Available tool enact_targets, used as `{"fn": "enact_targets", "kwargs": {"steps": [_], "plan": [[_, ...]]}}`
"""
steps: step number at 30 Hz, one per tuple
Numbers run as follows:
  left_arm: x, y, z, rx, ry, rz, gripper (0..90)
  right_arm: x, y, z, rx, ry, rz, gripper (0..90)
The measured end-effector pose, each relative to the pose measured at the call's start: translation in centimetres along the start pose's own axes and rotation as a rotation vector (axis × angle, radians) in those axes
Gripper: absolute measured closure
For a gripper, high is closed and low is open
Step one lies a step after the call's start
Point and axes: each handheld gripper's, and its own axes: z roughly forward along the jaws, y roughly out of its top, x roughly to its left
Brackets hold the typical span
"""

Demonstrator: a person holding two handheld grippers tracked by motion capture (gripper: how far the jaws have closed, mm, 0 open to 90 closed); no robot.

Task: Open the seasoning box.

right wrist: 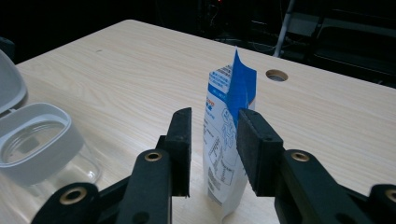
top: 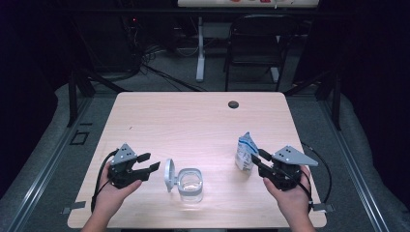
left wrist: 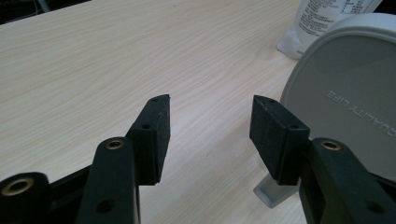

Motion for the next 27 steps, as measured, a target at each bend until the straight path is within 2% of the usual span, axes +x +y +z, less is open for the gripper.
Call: {"fn": "enact_targets", "kwargs": {"steps": [15,23,27], "plan": [[0.0,0.0,0.0,0.004,0.004,0.004,48.7,-0.9,0.3,0.3,-0.006,-0.032,0.012,65.0],[0.1,-0.1,0.1,0.003,0.003,0.001,48.8,-1.5,-0.1,1.6,0.019,-0.026,0.040,63.3],[0.1,-0.1,0.1,0.004,0.003,0.002,48.9,-1.6,-0.2,2.4,0.028,-0.027,0.033,63.0]]}}
